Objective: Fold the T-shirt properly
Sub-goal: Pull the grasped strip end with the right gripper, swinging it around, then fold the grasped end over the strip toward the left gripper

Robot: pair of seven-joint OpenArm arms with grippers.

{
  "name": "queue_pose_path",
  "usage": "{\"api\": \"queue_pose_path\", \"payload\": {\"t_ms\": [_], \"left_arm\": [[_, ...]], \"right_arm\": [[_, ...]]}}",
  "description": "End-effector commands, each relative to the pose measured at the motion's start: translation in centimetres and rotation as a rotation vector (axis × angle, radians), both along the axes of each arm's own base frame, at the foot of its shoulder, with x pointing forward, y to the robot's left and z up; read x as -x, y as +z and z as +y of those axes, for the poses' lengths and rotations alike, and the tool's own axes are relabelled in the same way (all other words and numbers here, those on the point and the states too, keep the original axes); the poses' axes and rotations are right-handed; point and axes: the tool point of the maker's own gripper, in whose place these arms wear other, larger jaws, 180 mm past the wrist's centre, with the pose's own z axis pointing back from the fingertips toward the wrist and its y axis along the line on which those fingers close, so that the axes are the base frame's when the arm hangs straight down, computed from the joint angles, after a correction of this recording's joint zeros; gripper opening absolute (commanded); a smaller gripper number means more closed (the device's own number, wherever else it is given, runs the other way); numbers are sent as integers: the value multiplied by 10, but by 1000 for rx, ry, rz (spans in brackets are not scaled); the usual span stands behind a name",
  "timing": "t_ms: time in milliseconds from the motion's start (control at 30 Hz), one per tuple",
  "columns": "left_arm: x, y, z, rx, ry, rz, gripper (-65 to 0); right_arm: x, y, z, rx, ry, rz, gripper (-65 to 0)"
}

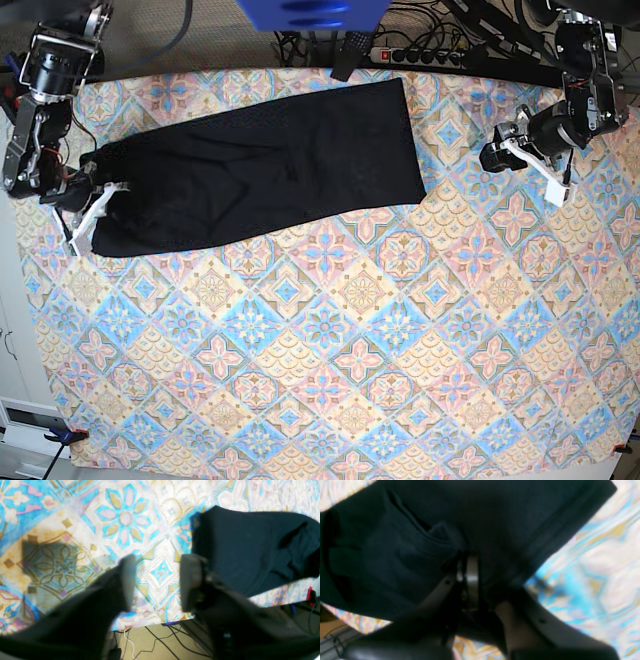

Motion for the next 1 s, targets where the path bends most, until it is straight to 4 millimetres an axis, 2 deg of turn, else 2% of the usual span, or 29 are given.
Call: {"api": "queue_pose_path", "payload": {"t_ms": [0,67,167,300,367,533,733,800,967], "left_arm": [[-7,8,0,0,-6,-33,-471],[-6,7,-5,20,6,-34,-508],[-5,5,-10,33,8,-31,-510],[-3,1,-21,66,22,-29,-515],[-2,-3,-34,92,12,-20,-528],[2,-11,-47,94,3,-5,-586],[3,-18,-50,61,7,5,-589],[4,-22,-58,53,-16,15,-589],[0,-27,-77,16,-78,-16,-592]], "right_arm": [[-17,20,-8,8,-5,-70,-648],[-20,27,-7,19,7,-92,-648],[-25,42,2,52,55,-134,-648],[-16,57,13,108,119,-156,-648],[-15,67,26,122,165,-193,-648],[-15,83,87,102,314,-269,-648],[-8,89,167,-10,441,-320,-648],[-2,87,193,-52,486,-318,-647],[14,83,238,-105,609,-304,-646]]}}
